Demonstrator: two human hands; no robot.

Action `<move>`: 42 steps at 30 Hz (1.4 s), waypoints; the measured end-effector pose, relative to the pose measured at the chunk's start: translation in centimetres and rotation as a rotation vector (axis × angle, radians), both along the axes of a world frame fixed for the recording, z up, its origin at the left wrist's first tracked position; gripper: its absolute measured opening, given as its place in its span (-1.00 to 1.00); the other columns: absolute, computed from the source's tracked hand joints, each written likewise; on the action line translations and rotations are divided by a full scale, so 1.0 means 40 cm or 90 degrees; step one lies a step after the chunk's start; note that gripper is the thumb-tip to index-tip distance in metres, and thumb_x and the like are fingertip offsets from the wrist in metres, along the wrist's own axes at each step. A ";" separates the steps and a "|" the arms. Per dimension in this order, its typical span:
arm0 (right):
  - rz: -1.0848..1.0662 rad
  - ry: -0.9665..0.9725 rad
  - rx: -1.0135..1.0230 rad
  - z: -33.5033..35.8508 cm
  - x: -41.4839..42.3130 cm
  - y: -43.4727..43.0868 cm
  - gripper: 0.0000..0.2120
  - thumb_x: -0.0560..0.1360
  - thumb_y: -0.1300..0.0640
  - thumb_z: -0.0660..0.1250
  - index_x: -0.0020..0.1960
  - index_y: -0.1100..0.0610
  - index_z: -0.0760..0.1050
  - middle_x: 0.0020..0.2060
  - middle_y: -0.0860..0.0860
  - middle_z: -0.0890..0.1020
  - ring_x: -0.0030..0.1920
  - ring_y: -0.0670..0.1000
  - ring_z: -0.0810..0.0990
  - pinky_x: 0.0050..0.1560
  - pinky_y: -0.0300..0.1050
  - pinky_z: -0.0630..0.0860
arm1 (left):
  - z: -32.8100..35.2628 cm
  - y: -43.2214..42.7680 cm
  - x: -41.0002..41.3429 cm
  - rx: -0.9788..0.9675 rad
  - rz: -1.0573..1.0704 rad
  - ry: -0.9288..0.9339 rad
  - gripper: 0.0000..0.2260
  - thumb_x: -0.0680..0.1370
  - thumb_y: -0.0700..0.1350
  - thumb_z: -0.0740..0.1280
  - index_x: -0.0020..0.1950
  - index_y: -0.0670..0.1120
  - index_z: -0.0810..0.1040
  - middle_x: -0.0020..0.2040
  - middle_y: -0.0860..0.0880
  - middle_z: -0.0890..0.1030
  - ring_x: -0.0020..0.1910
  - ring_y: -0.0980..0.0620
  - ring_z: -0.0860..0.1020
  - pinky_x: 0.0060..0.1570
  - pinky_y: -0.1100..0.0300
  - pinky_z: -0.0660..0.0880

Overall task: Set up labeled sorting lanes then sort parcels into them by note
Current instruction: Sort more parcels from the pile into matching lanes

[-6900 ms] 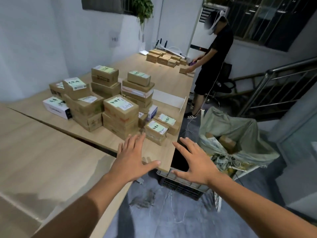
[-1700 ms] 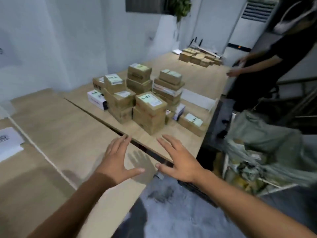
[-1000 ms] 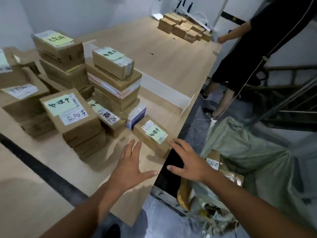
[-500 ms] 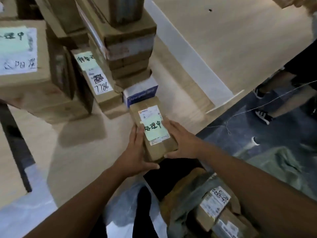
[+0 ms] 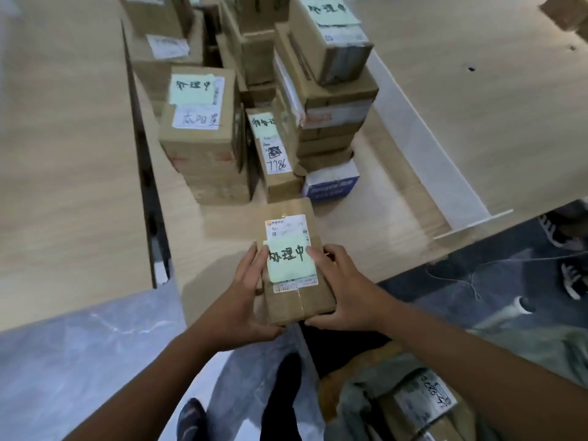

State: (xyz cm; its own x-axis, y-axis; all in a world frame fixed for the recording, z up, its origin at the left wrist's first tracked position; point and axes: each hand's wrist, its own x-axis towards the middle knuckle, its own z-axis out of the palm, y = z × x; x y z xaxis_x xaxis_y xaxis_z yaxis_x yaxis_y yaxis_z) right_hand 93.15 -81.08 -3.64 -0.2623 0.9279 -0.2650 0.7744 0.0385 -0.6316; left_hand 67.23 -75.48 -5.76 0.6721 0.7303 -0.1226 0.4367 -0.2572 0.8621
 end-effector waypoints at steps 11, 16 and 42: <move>0.207 0.033 0.115 0.199 -0.732 0.182 0.22 0.26 -0.31 0.58 0.61 -0.14 -0.18 0.51 -0.10 0.00 0.48 -0.07 0.16 0.43 -0.16 0.29 | 0.242 -0.036 -0.744 0.106 0.200 -0.015 0.24 0.31 -0.05 0.66 0.65 0.19 -0.22 0.63 0.14 -0.20 0.58 0.31 0.03 0.40 0.43 0.28; 0.292 0.044 0.182 0.282 -1.129 0.255 0.18 0.29 -0.34 0.56 0.62 -0.09 -0.12 0.47 -0.09 0.04 0.45 -0.09 0.17 0.44 -0.13 0.37 | 0.322 -0.047 -1.129 0.184 0.285 0.013 0.23 0.30 -0.05 0.66 0.65 0.16 -0.20 0.62 0.16 -0.20 0.53 0.45 -0.03 0.36 0.54 0.20; 0.306 0.049 0.127 0.192 -2.363 0.964 0.26 0.20 -0.52 0.39 0.62 -0.21 -0.29 0.41 -0.14 -0.01 0.42 -0.02 0.22 0.42 -0.16 0.35 | 0.279 0.633 -2.331 0.145 0.340 0.116 0.19 0.31 0.14 0.62 0.62 0.29 -0.23 0.62 0.22 -0.26 0.56 0.39 0.01 0.44 0.11 0.41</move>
